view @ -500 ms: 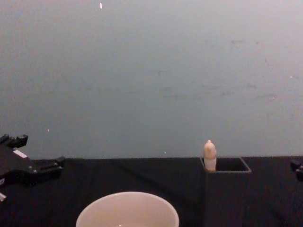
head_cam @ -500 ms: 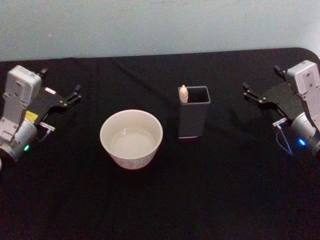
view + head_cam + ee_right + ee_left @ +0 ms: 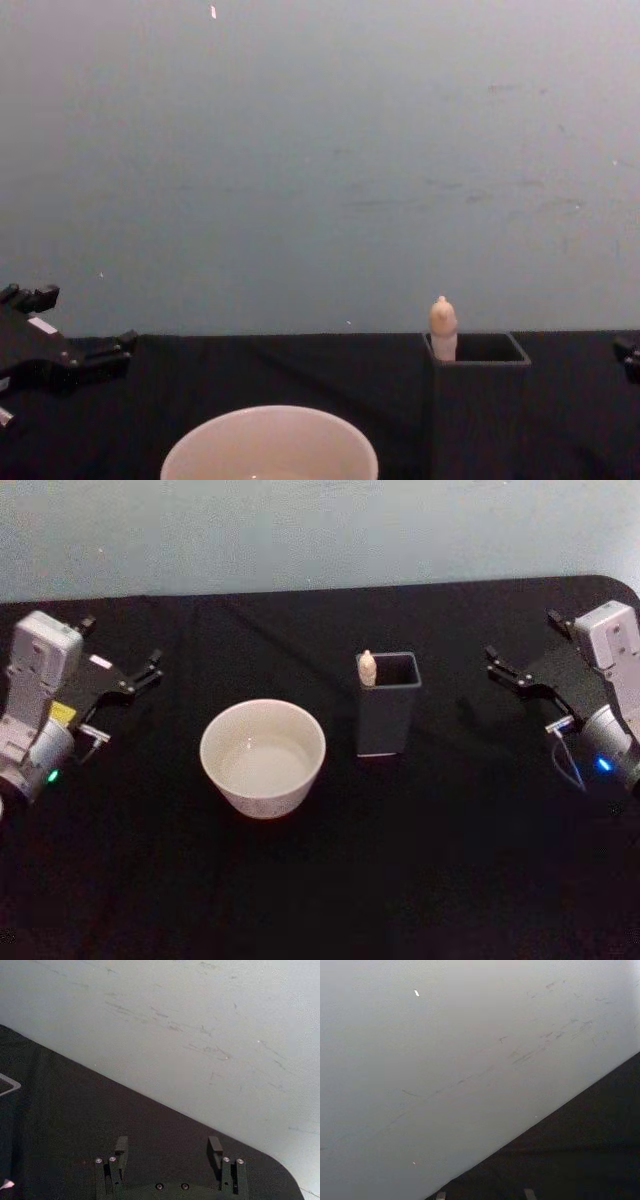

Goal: Pick up the stirring spoon with one hand, stir inside the cup, then place it back in its original position.

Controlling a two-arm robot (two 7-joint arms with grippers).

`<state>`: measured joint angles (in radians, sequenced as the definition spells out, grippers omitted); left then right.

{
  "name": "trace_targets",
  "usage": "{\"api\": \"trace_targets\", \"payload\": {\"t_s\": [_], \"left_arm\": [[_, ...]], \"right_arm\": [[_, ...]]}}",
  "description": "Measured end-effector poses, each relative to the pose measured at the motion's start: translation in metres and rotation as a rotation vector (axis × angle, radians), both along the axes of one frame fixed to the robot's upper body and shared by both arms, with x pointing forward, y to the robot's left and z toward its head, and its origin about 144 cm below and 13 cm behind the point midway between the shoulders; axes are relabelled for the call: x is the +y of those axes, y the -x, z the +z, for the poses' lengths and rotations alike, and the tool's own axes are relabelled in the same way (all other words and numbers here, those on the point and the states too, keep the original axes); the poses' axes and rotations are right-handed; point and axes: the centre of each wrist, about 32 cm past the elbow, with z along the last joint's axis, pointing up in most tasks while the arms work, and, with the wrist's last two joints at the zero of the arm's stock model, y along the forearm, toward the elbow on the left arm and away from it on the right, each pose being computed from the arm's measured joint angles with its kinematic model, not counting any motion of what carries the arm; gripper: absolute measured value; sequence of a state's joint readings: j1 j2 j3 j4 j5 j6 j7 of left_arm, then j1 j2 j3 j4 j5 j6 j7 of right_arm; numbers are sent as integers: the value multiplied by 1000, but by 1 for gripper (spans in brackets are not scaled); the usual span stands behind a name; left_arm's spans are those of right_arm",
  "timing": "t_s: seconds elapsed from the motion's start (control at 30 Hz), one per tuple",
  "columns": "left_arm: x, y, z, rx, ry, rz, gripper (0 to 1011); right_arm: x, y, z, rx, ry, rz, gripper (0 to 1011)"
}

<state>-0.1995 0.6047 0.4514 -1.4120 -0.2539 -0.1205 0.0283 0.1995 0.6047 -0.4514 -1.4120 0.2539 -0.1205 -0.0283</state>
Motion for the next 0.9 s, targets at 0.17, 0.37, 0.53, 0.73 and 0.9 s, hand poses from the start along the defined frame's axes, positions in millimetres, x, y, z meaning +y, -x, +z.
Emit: {"api": "trace_targets", "payload": {"t_s": [0.17, 0.37, 0.53, 0.73, 0.9], "left_arm": [[0, 0, 0, 0, 0, 0, 1001], [0, 0, 0, 0, 0, 0, 1001], [0, 0, 0, 0, 0, 0, 1001], [0, 0, 0, 0, 0, 0, 1001], [0, 0, 0, 0, 0, 0, 1001]], "right_arm": [[0, 0, 0, 0, 0, 0, 1002], [0, 0, 0, 0, 0, 0, 1002], [0, 0, 0, 0, 0, 0, 1002], [0, 0, 0, 0, 0, 0, 1002], [0, 0, 0, 0, 0, 0, 1002]]}}
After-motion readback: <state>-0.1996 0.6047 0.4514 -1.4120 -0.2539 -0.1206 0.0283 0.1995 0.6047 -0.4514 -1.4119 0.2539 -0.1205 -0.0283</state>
